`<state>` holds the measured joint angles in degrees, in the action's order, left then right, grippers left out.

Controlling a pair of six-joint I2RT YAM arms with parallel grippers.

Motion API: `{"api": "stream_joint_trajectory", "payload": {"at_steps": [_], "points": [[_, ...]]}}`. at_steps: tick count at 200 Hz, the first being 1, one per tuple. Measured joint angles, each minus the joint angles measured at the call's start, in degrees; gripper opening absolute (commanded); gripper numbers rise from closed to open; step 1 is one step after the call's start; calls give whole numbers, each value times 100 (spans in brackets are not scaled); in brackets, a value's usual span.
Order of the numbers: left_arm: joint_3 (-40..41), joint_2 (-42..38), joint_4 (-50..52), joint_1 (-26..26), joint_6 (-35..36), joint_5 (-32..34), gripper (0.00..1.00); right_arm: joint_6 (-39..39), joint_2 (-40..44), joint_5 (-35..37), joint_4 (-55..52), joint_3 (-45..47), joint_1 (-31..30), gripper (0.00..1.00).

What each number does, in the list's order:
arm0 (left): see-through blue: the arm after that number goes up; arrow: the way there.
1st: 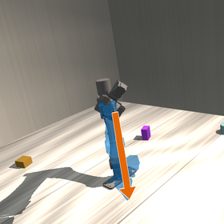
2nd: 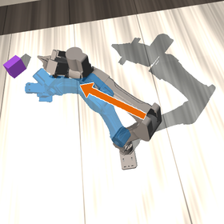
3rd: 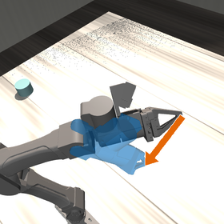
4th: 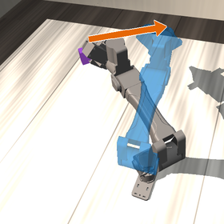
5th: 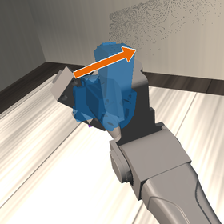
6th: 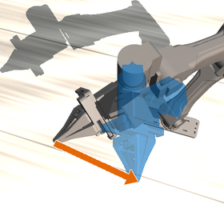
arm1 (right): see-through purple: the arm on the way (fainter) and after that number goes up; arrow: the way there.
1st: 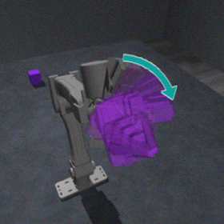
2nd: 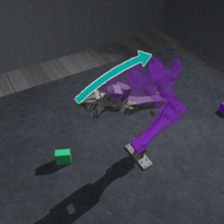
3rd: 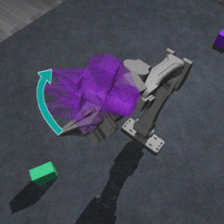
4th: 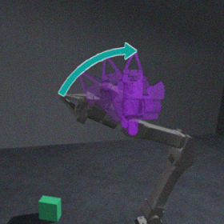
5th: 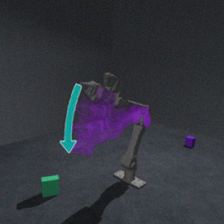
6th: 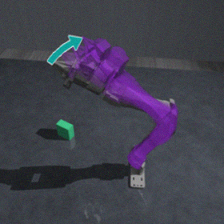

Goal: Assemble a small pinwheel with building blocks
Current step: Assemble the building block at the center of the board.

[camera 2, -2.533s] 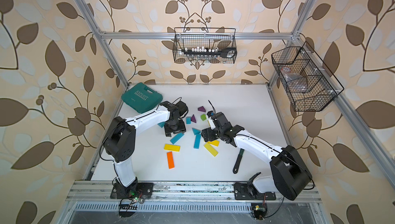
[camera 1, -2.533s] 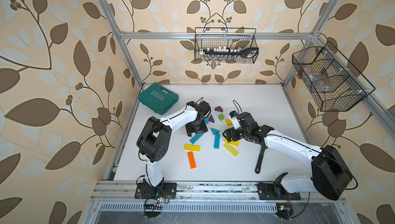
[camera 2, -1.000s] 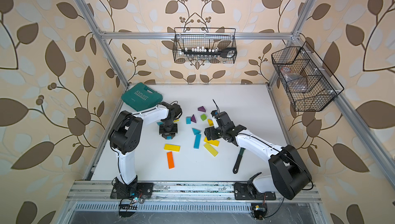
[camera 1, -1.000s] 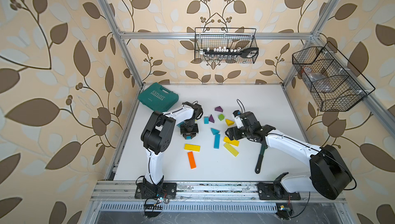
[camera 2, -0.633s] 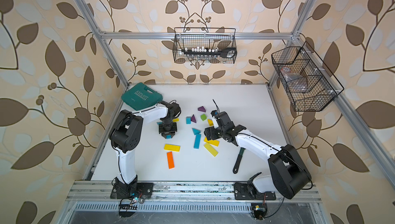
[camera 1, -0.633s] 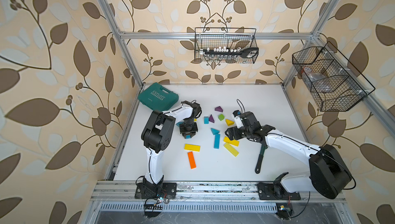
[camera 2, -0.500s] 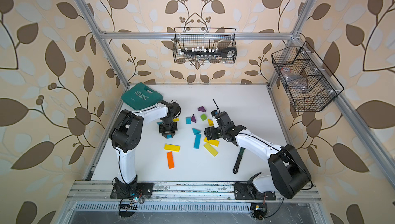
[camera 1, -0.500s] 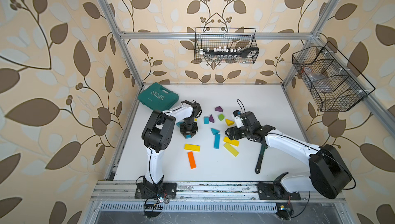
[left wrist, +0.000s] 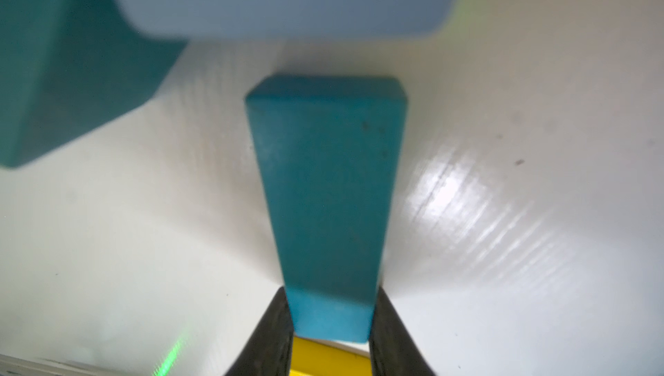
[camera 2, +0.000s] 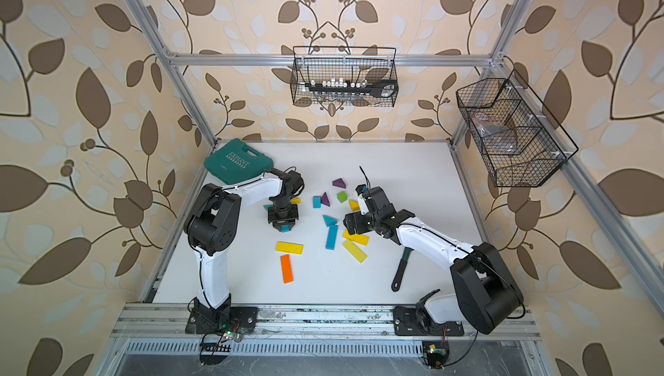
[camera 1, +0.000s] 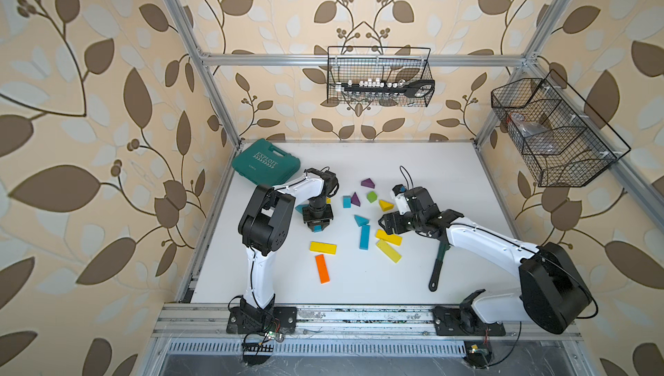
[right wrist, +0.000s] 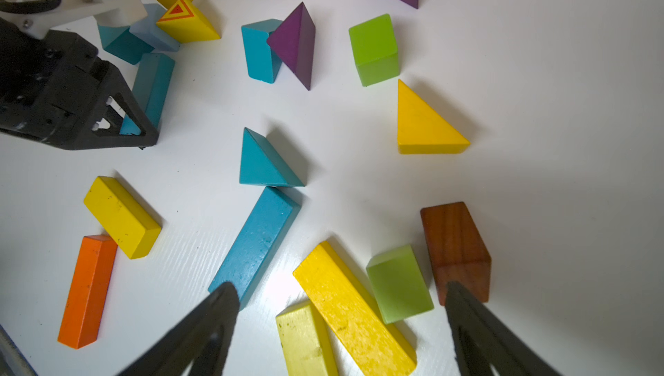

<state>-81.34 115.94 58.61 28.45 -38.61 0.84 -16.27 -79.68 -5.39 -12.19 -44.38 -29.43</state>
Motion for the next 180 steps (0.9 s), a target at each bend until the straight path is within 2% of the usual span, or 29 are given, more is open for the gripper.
{"api": "stream_joint_trajectory", "payload": {"at_steps": [34,59,106,136,141,149,155,180], "points": [[-15,9,13,0,37,2,34,-17,0,-17,11,17,0,91],[-24,22,31,0,74,4,45,-20,0,-26,26,20,11,91],[-87,20,188,4,-55,35,52,-17,0,-44,42,20,26,91],[-136,-146,435,96,-310,114,65,-17,0,-50,44,24,26,91],[-114,-240,472,144,-402,153,72,-17,0,-61,46,26,26,91],[-35,-446,492,232,-595,184,90,-17,2,-68,59,44,26,91],[83,-664,483,313,-752,199,98,-17,7,-83,68,59,26,91],[820,-1733,437,708,-1631,199,99,-20,48,-125,85,87,26,91]]}}
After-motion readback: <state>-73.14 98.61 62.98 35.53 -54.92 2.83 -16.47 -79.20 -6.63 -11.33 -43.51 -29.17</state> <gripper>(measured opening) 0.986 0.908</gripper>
